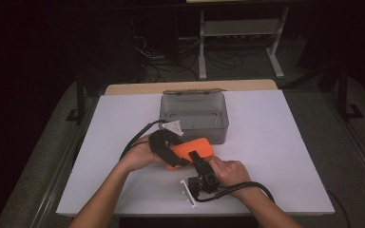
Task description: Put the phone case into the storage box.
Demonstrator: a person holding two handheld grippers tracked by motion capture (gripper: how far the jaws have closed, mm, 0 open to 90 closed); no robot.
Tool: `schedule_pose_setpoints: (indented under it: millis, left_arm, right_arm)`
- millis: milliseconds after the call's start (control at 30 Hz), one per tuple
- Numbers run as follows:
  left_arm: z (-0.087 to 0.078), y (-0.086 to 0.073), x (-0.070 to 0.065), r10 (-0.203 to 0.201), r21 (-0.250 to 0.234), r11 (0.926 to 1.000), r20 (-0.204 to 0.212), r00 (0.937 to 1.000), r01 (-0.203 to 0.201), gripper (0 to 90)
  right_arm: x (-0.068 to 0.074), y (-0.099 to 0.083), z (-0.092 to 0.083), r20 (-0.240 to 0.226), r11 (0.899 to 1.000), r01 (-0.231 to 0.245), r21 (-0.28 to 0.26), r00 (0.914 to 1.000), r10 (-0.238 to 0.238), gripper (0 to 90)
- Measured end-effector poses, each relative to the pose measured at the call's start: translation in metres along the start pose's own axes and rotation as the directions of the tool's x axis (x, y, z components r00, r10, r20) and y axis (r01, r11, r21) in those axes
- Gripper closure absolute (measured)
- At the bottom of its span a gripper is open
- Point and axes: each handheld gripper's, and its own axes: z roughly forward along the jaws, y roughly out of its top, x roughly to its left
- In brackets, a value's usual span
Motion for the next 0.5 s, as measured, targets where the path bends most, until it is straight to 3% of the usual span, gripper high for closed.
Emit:
schedule_pose_setpoints:
  millis: [233,500]
  left_arm:
    - [-0.0009,-0.0003,0.0015,-0.013,-0.003,0.9999,0.017,0.9998,0.014,15.2]
    - [-0.0019,0.0,0.0006,-0.004,-0.009,1.0,0.006,1.0,0.004,15.7]
  right_arm:
    - [0.001,-0.0003,-0.0014,0.021,1.0,0.011,-0.008,0.9997,-0.011,76.5]
    - [0.0008,-0.001,-0.0016,0.027,1.0,0.022,-0.011,0.9994,-0.021,78.3]
